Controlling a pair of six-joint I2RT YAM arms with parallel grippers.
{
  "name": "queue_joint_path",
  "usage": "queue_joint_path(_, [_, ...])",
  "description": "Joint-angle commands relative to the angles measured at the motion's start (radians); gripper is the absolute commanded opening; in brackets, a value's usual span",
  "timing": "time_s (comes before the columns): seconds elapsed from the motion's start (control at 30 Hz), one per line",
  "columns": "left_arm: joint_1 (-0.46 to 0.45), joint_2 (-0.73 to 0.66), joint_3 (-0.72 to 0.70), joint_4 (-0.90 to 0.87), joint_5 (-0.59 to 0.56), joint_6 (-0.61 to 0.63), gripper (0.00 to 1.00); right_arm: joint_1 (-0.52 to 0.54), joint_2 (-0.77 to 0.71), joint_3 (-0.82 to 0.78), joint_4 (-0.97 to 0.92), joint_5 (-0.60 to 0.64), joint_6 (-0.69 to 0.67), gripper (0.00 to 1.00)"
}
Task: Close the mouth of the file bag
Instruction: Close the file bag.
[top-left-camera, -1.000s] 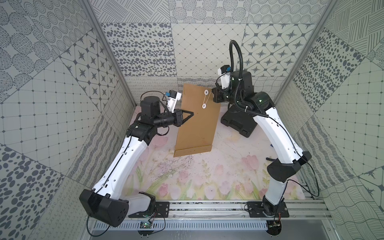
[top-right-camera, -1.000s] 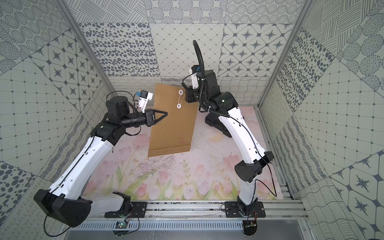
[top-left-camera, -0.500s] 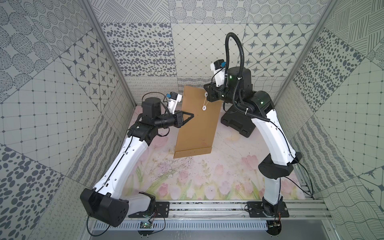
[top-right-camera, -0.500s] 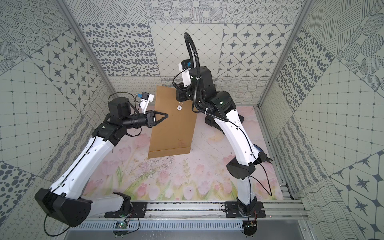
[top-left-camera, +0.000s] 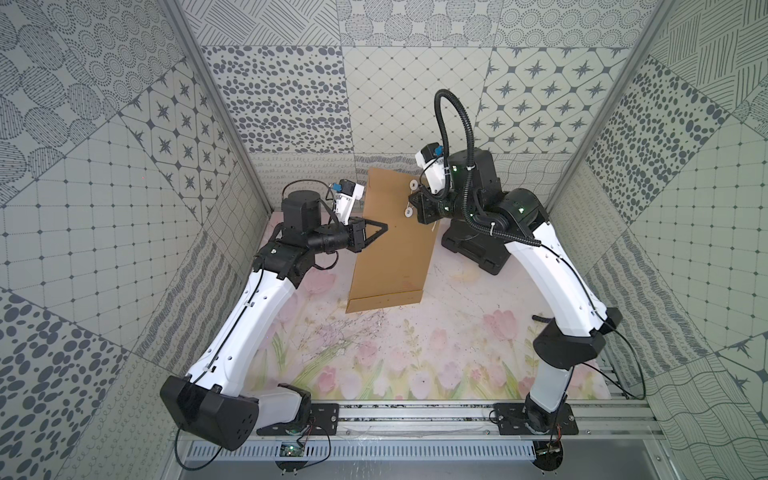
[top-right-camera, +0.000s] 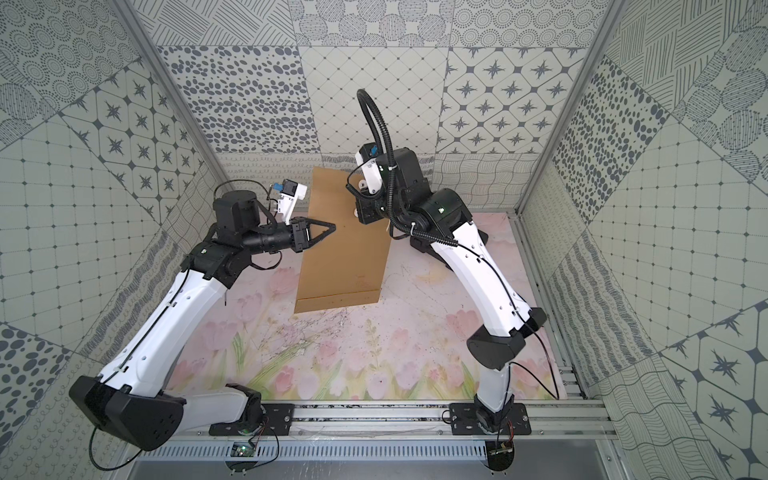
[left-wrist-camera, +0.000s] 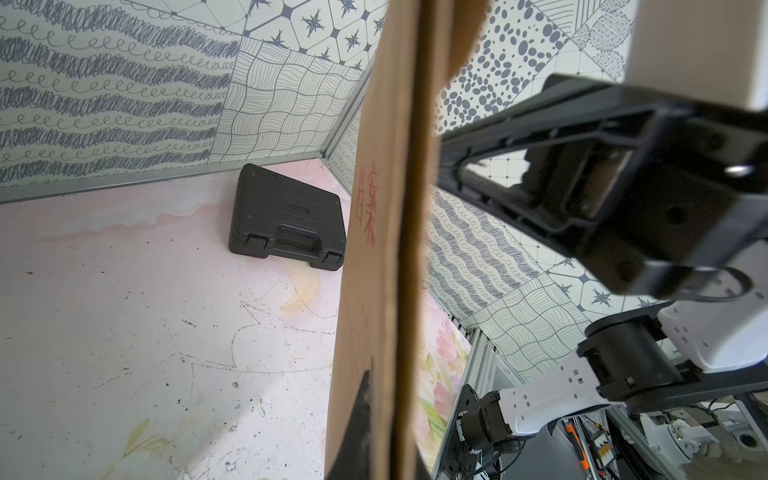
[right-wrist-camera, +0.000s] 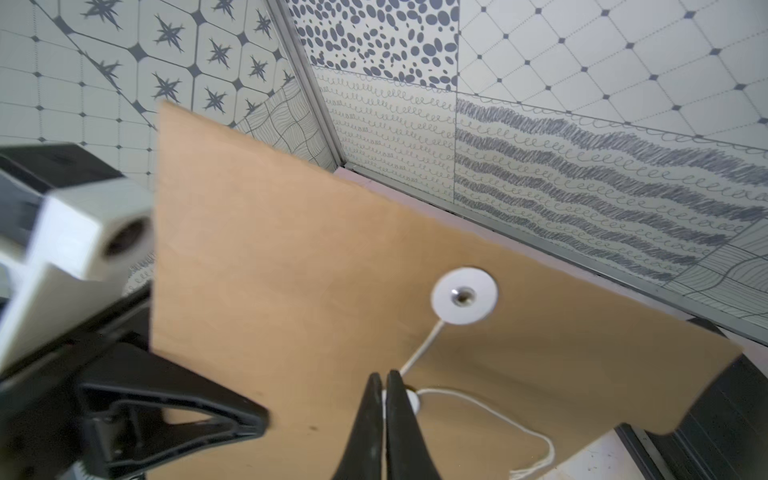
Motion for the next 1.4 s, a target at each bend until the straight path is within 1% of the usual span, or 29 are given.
queue_joint_path(0.0, [0.008, 0.010, 0.058, -0.093, 0.021, 0.119, 0.00, -0.066, -0.197, -0.259, 0.210, -0.109, -0.002, 0.26])
queue_joint_path(0.03, [0.011, 0.009, 0.071, -0.111, 0.019, 0.127, 0.00, -0.096, -0.251, -0.352, 0.251, -0.118, 0.001, 0.30])
queue_joint_path(0.13, [0.022, 0.014, 0.106, -0.119, 0.032, 0.116, 0.00, -0.121, -0.350, -0.569, 0.371, -0.106, -0.034, 0.47])
queue_joint_path(0.23, [0.021, 0.019, 0.131, -0.120, 0.055, 0.094, 0.00, -0.140, -0.414, -0.740, 0.507, -0.115, -0.024, 0.53])
queue_joint_path(0.3, [0.021, 0.016, 0.137, -0.123, 0.062, 0.087, 0.00, -0.170, -0.421, -0.785, 0.548, -0.139, 0.007, 0.55])
queue_joint_path(0.43, [0.019, 0.006, 0.136, -0.123, 0.065, 0.079, 0.00, -0.222, -0.389, -0.783, 0.588, -0.228, 0.084, 0.56])
queue_joint_path(0.7, [0.012, -0.007, 0.115, -0.107, 0.061, 0.071, 0.00, -0.242, -0.321, -0.728, 0.619, -0.298, 0.170, 0.52])
queue_joint_path(0.97, [0.011, 0.001, 0.119, -0.100, 0.062, 0.074, 0.00, -0.245, -0.321, -0.727, 0.615, -0.326, 0.201, 0.47])
queue_joint_path(1.1, [0.012, 0.002, 0.123, -0.107, 0.041, 0.080, 0.00, -0.257, -0.331, -0.713, 0.554, -0.254, 0.192, 0.47])
queue_joint_path(1.23, [0.012, 0.003, 0.129, -0.121, 0.016, 0.094, 0.00, -0.288, -0.390, -0.760, 0.538, -0.241, 0.200, 0.47])
queue_joint_path(1.37, [0.012, 0.012, 0.126, -0.104, 0.028, 0.078, 0.00, -0.273, -0.402, -0.759, 0.521, -0.296, 0.194, 0.44])
